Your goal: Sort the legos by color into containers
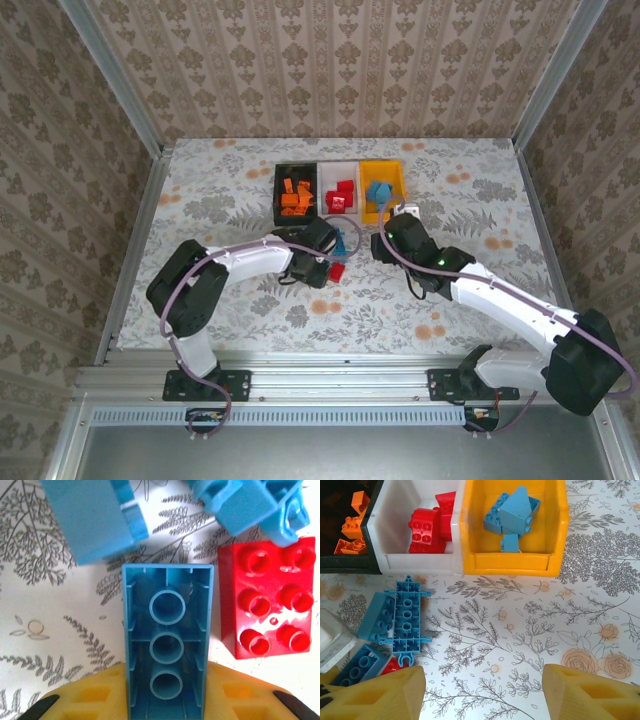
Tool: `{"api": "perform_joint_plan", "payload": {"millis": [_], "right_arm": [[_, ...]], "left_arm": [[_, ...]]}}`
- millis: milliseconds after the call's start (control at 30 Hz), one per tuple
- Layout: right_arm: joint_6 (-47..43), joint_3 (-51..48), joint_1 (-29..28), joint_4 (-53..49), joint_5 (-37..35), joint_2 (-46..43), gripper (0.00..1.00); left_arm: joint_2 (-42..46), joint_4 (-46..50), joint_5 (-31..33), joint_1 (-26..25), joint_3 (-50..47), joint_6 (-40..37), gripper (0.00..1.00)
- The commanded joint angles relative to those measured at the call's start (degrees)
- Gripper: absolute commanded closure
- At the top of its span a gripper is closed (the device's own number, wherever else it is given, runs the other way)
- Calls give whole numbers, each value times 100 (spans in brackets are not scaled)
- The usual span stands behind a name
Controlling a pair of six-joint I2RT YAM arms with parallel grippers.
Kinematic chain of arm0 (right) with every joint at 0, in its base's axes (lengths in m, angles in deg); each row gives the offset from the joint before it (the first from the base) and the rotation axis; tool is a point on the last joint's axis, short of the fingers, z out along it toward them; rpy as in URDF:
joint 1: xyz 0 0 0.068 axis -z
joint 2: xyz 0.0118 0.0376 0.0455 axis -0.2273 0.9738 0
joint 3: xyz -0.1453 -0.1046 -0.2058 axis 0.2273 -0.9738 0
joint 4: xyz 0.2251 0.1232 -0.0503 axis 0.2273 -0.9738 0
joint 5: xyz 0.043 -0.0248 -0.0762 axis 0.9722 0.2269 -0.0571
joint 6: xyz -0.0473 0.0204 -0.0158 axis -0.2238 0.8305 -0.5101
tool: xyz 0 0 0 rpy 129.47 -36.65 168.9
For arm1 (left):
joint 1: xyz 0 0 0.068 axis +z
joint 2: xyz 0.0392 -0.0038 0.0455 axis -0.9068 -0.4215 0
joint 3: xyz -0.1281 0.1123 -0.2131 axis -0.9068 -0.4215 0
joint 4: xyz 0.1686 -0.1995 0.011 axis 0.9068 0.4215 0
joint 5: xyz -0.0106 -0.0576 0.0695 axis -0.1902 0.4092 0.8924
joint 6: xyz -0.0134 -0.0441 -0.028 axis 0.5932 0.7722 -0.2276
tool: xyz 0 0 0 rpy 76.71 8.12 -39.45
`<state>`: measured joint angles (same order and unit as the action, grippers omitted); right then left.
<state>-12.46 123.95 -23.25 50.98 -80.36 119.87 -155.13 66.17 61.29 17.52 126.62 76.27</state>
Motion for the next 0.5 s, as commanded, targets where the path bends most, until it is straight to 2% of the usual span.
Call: {"api": "perform_joint_plan", "payload": {"millis": [0,133,267,333,467], "right_arm": [[91,-87,43,-212,-243,-244,36],[89,-259,164,-341,-431,-556,35],[267,-672,565,-466,-523,-967,34],[472,-939,815,-489,-473,-1194,33],[816,-1489,1298,-507,-183,-1709,25]], "left_arm": [[452,205,73,-6,-131,-31,68],[1037,644,185,-213,-160,44,69],[1445,1003,180,-325,284,-25,69],[1259,1171,219,-309,854,-100,69],[172,1469,2,-299,2525,-418,70]]}}
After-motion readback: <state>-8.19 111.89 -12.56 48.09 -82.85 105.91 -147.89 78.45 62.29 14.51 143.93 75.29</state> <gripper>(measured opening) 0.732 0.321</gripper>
